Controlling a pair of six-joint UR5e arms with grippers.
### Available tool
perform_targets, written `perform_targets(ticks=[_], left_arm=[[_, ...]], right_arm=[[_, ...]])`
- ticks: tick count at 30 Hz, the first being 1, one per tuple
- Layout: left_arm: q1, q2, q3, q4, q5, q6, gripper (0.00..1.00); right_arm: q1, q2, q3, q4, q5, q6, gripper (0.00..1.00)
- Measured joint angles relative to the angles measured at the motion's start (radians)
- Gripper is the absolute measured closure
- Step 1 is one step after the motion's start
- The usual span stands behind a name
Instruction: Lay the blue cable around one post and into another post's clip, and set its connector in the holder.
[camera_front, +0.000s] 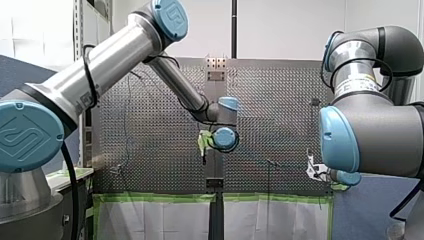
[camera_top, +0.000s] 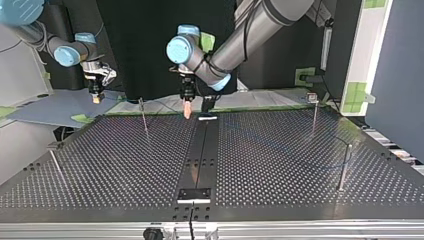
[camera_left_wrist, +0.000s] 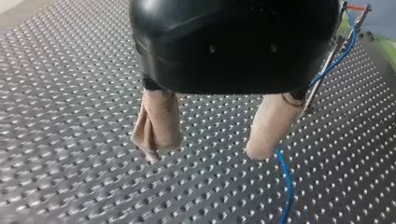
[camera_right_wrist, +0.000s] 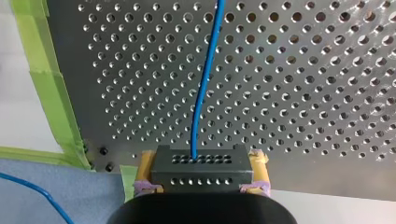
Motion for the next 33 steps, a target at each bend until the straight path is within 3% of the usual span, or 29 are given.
perform_targets(ticks=[8,21,33], left_arm=[[0.005,0.064,-0.064,0.025,-0.001,0.017,0.00],[0.021,0.180,-0.179,-0.044,-0.069,-0.081,0.00],[0.025,0.285,-0.285,-0.109,-0.120,-0.110,0.00]], right_arm=[[0.005,0.000,0.000,-0.001,-0.008,0.009,1.00],[0.010,0.000,-0.001,-0.005,-0.009,0.029,1.00],[0.011,0.000,0.000,-0.009,-0.012,0.033,1.00]])
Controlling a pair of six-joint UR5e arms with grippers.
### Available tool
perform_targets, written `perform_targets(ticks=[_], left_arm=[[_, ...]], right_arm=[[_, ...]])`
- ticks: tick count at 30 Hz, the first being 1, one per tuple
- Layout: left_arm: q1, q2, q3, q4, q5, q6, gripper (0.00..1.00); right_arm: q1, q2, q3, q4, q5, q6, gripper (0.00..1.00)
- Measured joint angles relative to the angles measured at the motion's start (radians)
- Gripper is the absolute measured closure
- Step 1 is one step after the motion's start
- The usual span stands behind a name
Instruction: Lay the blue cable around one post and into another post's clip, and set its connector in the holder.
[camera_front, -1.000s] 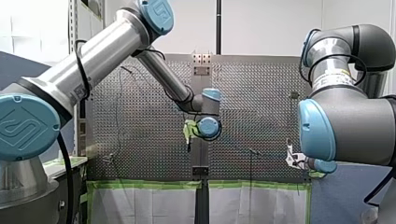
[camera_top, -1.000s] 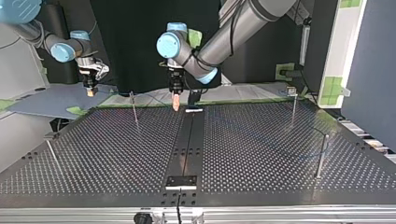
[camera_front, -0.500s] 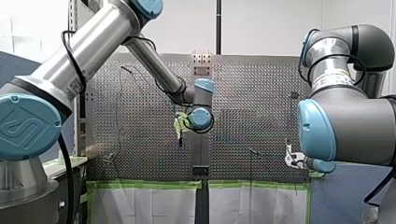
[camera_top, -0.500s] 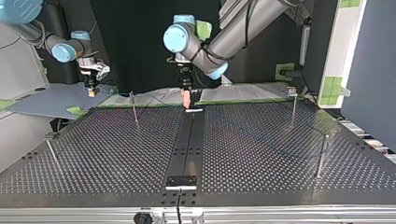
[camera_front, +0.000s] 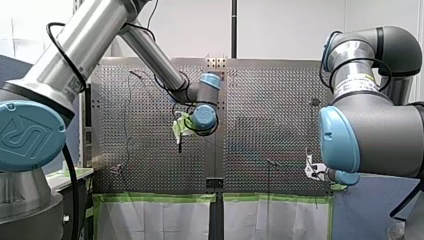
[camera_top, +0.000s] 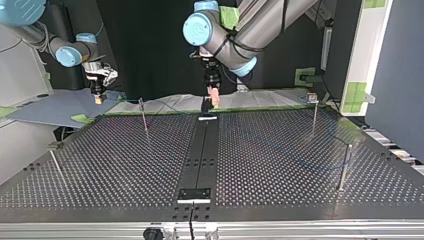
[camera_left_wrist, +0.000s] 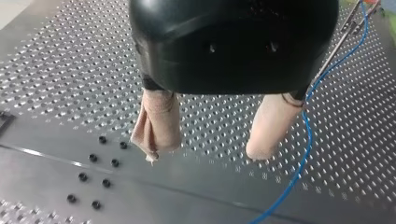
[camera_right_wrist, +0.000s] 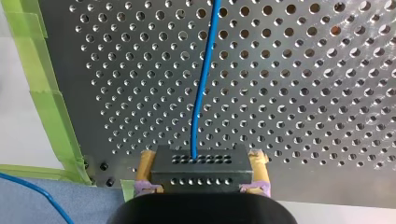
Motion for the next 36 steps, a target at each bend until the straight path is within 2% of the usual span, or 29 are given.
perform_targets(ticks=[12,17,21,26,36], left_arm=[[0.023,0.104,-0.104,-0.078,-0.084,-0.025,0.00],[0.039,0.149,-0.149,-0.070,-0.119,-0.062,0.00],[0.062,0.187,-0.187,-0.041,-0.135,-0.098,0.00],[0.100,0.228,-0.228,-0.008,-0.116,-0.140,0.00],[0.190,0.319,-0.319,0.035,-0.029,-0.231,0.00]], right_arm=[[0.000,0.000,0.000,-0.001,-0.002,0.000,1.00],[0.000,0.000,0.000,-0.002,-0.002,0.000,1.00],[0.000,0.000,0.000,-0.002,-0.002,0.000,1.00],[0.000,0.000,0.000,-0.002,-0.003,0.000,1.00],[0.000,0.000,0.000,-0.005,-0.004,0.000,1.00]])
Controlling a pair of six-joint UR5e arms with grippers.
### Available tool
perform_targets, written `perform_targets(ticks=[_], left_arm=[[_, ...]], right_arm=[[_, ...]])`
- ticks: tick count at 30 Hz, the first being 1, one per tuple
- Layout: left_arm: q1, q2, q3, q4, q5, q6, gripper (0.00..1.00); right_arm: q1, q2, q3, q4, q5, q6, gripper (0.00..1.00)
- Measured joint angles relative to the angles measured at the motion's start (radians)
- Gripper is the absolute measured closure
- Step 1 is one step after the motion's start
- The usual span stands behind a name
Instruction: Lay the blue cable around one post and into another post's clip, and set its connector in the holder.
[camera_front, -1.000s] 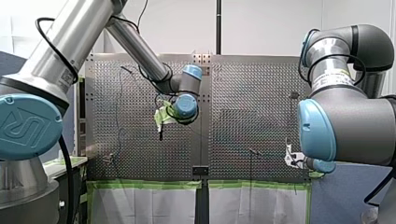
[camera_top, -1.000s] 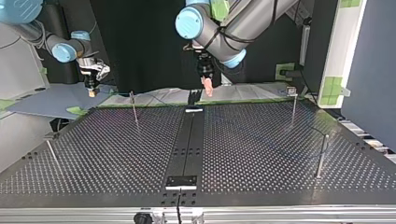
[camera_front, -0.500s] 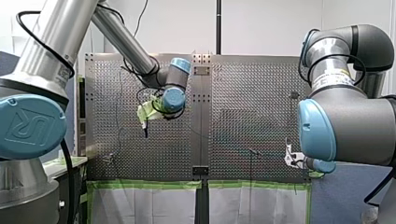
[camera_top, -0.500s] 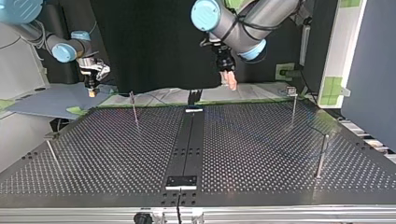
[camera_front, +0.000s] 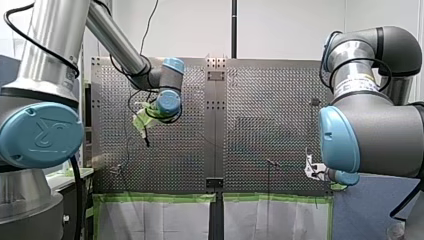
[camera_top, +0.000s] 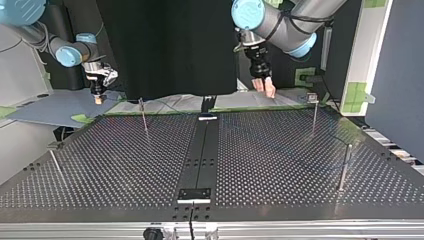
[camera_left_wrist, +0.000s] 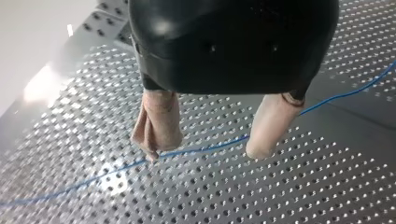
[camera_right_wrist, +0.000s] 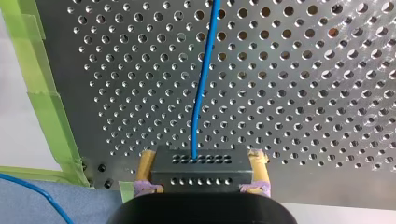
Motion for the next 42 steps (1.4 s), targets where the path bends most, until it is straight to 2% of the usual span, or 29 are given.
perform_targets(ticks=[4,27,36,42], left_arm=[[0.041,0.041,-0.018,0.004,0.041,-0.041,0.00],[0.262,0.262,-0.016,-0.002,0.262,-0.256,0.00],[0.344,0.344,-0.021,-0.004,0.342,-0.273,0.00],[0.401,0.401,-0.057,0.005,0.339,-0.286,0.00]], right_arm=[[0.000,0.000,0.000,0.000,0.000,0.000,1.00],[0.001,0.000,0.000,0.006,-0.001,-0.006,1.00],[0.001,0.001,0.000,0.004,-0.001,-0.006,1.00],[0.001,0.001,0.000,0.002,-0.001,-0.006,1.00]])
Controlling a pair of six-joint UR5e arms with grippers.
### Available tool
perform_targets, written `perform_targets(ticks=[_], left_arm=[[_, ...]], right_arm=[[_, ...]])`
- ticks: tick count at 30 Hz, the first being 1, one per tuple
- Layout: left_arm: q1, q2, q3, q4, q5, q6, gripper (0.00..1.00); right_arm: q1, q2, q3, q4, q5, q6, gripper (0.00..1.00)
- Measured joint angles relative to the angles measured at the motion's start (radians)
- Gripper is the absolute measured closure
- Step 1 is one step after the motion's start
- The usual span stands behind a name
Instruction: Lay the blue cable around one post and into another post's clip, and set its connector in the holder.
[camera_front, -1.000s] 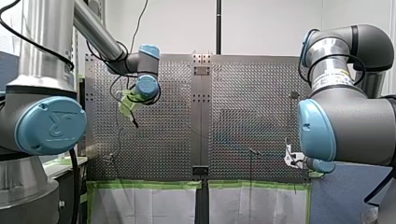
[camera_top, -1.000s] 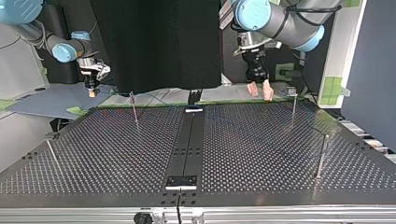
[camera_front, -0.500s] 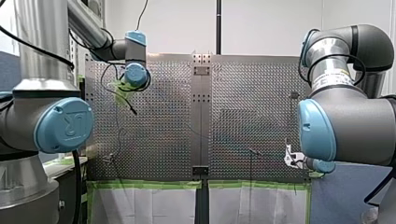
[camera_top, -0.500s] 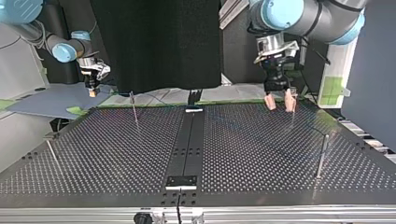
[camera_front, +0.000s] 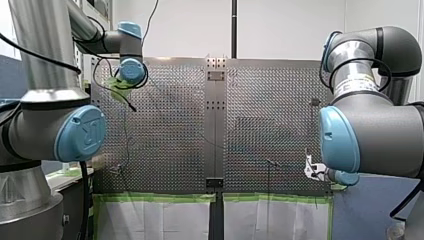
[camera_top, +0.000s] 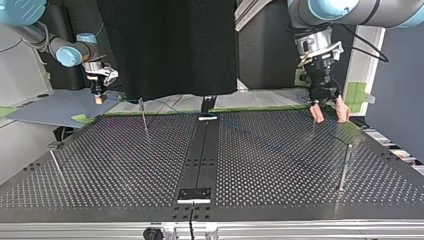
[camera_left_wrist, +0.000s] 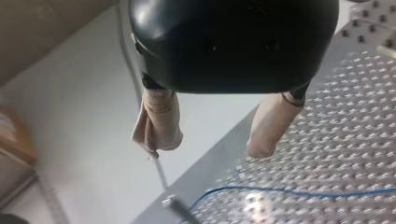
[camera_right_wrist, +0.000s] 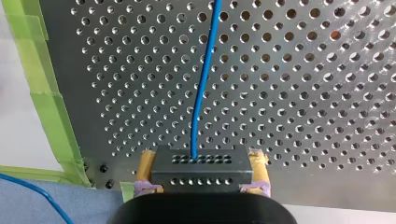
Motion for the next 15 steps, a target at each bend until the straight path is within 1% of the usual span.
perform_targets(ticks=[4,8,11,15], left_arm=[[0.035,0.035,-0.033,0.028,0.000,-0.012,0.00],[0.066,0.051,-0.057,0.058,0.009,-0.018,0.00],[0.091,0.051,-0.062,0.078,0.028,-0.026,0.00],[0.125,0.040,-0.065,0.101,0.061,-0.053,0.00]], right_arm=[[0.000,0.000,0.000,-0.001,0.000,0.000,1.00],[0.000,0.000,0.000,-0.001,0.000,0.000,1.00],[0.000,0.000,0.000,-0.002,0.000,0.000,1.00],[0.000,0.000,0.000,-0.001,0.000,0.000,1.00]])
